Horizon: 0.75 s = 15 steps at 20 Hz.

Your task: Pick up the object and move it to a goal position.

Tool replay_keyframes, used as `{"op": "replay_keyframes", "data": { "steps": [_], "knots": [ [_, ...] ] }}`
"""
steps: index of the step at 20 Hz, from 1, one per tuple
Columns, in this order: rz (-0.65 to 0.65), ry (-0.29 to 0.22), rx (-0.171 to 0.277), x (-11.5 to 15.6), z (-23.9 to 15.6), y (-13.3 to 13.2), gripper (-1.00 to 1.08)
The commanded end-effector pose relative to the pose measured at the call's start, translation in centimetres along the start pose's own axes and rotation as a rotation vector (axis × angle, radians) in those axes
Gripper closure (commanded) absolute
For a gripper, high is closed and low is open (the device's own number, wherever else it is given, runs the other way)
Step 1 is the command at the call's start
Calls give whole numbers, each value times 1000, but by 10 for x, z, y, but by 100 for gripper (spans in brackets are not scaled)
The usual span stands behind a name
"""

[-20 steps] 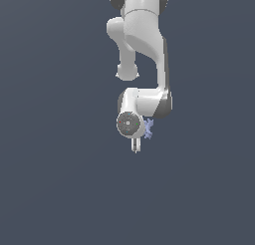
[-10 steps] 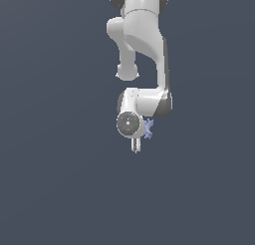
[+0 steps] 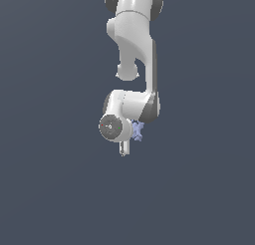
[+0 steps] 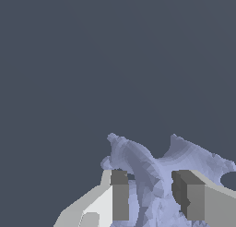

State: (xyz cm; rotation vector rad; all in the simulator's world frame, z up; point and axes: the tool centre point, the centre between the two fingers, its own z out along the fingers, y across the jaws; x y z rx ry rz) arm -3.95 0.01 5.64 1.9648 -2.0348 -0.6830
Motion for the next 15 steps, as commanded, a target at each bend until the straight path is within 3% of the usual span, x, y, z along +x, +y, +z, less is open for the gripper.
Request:
{"op": "replay_keyframes", "data": {
  "steps": [1,7,15],
  "knots": [
    [1,0,0,20,-8,-5,108],
    [0,0,0,56,-23,-15,108],
    [0,-1,0,70,-30,-19,108]
  ]
}}
